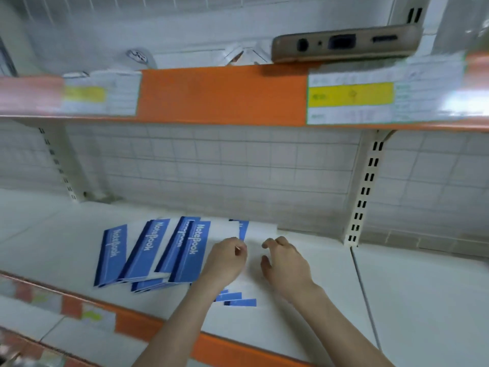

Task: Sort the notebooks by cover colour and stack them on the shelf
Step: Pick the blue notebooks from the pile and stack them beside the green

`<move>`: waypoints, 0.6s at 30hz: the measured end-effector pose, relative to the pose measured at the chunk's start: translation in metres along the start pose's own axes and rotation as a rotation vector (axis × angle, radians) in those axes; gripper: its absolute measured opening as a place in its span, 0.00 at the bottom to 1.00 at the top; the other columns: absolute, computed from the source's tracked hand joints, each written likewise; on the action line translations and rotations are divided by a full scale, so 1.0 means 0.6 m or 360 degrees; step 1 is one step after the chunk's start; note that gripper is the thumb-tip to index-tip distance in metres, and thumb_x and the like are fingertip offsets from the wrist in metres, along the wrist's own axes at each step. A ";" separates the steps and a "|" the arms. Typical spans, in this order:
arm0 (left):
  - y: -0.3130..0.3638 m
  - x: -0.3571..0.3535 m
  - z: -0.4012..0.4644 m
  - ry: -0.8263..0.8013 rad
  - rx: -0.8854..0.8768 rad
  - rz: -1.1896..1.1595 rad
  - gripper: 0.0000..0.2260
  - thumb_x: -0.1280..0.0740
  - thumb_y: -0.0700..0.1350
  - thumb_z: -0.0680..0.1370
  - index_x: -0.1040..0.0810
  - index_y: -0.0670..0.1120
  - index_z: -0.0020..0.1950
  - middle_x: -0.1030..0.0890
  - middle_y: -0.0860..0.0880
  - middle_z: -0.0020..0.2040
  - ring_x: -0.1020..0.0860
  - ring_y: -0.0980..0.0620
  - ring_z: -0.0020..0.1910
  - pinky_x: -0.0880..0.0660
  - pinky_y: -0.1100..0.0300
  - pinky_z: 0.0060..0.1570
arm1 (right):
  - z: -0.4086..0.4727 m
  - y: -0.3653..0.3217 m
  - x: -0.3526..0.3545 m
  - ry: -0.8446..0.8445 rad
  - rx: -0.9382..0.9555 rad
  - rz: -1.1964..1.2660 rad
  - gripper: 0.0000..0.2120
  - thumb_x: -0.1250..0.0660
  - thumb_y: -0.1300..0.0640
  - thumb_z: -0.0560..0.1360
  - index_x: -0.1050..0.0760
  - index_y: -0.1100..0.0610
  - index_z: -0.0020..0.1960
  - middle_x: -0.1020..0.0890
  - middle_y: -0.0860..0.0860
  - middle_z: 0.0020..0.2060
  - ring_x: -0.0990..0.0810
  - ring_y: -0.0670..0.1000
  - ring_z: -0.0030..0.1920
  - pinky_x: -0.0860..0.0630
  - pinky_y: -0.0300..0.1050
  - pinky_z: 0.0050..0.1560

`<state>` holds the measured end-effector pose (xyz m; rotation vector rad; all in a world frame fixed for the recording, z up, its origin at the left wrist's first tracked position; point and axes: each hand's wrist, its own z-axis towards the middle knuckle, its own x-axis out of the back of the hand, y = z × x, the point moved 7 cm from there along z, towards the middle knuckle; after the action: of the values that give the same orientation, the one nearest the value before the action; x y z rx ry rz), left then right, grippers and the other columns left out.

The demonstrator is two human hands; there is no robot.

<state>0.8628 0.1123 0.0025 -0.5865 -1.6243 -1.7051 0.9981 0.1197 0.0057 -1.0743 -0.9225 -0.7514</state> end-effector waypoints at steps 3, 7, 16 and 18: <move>-0.033 0.031 0.004 0.0022 0.0027 0.0027 0.10 0.41 0.43 0.80 0.21 0.47 0.55 0.20 0.51 0.54 0.23 0.53 0.50 0.28 0.63 0.47 | 0.008 -0.035 -0.013 0.0025 0.0015 0.0019 0.15 0.43 0.55 0.78 0.31 0.54 0.64 0.28 0.51 0.59 0.26 0.53 0.59 0.28 0.42 0.49; -0.082 0.067 0.012 0.0054 0.0015 0.0076 0.10 0.38 0.45 0.79 0.23 0.46 0.59 0.20 0.49 0.56 0.23 0.55 0.50 0.27 0.63 0.50 | 0.020 -0.071 -0.035 0.0074 0.0020 0.0060 0.16 0.43 0.54 0.78 0.31 0.53 0.65 0.27 0.50 0.58 0.25 0.52 0.55 0.30 0.41 0.45; -0.164 0.106 0.023 -0.0020 0.0134 0.0788 0.29 0.40 0.65 0.75 0.31 0.44 0.66 0.31 0.44 0.66 0.36 0.44 0.68 0.31 0.51 0.60 | 0.028 -0.119 -0.089 0.0068 -0.0103 0.0044 0.17 0.43 0.51 0.78 0.32 0.54 0.65 0.25 0.52 0.57 0.25 0.53 0.56 0.27 0.44 0.50; -0.171 0.105 0.027 -0.0063 0.0140 0.0901 0.33 0.42 0.68 0.74 0.33 0.43 0.68 0.34 0.43 0.68 0.38 0.43 0.69 0.31 0.50 0.61 | 0.029 -0.132 -0.102 0.0032 -0.0113 -0.0069 0.19 0.42 0.46 0.77 0.32 0.54 0.65 0.26 0.51 0.60 0.28 0.53 0.60 0.29 0.47 0.58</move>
<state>0.7429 0.1139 -0.0180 -0.9360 -1.3771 -1.2049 0.8987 0.1159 -0.0152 -1.1100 -0.9101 -0.8345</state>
